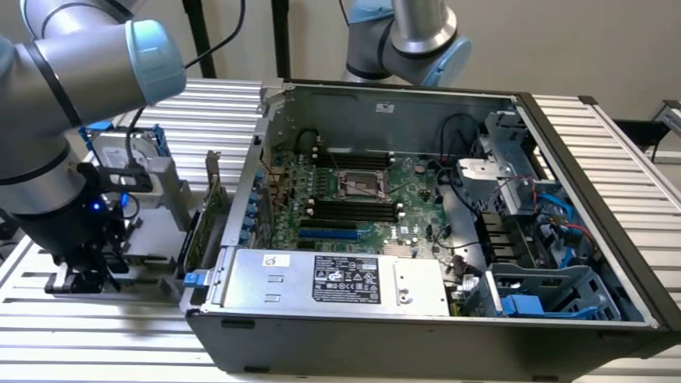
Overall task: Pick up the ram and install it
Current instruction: 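Pick up the ram and move it above insertion slot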
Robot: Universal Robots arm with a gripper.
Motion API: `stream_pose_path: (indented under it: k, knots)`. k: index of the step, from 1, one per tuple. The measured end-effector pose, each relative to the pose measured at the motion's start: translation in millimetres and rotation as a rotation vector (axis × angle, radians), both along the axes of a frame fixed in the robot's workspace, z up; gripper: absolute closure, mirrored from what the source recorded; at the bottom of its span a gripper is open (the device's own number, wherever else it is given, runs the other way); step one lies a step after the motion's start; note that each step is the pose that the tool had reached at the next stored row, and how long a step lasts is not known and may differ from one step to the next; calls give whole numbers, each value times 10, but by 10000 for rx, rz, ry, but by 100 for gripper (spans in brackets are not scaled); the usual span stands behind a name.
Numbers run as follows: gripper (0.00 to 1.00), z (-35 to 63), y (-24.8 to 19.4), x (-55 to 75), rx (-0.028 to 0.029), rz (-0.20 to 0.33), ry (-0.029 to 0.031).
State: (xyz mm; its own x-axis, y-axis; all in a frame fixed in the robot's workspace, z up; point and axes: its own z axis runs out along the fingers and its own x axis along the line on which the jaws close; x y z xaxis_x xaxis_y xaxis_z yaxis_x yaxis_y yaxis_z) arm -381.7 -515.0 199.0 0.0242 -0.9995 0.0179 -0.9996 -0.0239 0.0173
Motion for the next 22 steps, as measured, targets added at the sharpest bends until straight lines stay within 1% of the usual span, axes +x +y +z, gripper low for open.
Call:
stream_pose_path:
  k: [4, 9, 10, 13, 15, 19, 20, 21, 22]
  knots:
    - [64, -9, -1, -2, 45, -73, 0]
    - [64, -23, -20, -16, 74, -140, 1]
    - [64, -26, -25, -16, 89, -150, 1]
    - [64, -33, -33, -16, 181, -185, 1]
    - [64, -35, -35, -17, 213, -218, 2]
    - [64, -42, -44, -16, 230, -286, 0]
    - [66, -42, -44, -16, 230, -301, 0]
    - [66, -42, -45, -16, 230, -311, 0]
    - [73, -43, -45, -16, 231, -313, 0]
